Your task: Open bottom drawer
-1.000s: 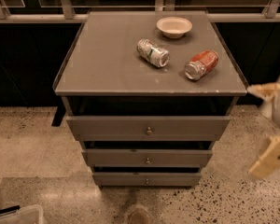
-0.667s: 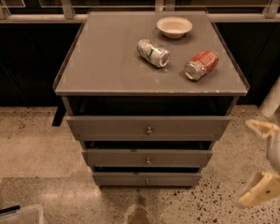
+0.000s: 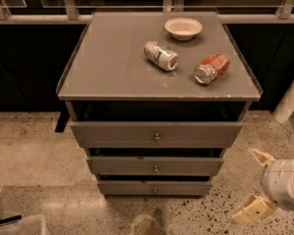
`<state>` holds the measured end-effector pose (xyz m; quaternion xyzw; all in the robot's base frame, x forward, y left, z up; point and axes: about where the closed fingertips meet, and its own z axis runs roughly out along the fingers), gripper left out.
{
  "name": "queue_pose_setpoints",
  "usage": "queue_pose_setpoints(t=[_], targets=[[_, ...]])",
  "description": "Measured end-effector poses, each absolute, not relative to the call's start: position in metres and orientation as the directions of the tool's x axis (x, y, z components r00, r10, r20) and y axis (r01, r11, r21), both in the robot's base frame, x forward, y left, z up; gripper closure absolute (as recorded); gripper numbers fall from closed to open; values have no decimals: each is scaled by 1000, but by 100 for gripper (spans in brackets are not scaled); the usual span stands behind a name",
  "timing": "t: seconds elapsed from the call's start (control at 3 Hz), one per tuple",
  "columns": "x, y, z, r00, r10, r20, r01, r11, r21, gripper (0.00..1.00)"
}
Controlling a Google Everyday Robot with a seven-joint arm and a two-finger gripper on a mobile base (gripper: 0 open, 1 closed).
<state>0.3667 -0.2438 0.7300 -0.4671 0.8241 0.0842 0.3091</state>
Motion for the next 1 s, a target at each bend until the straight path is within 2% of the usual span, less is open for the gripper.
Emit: queue_pose_setpoints(t=[0.33, 1.0], targets=[[362, -245, 723, -378, -712, -592, -819, 555, -145, 0], [365, -303, 619, -512, -578, -635, -693, 715, -92, 0]])
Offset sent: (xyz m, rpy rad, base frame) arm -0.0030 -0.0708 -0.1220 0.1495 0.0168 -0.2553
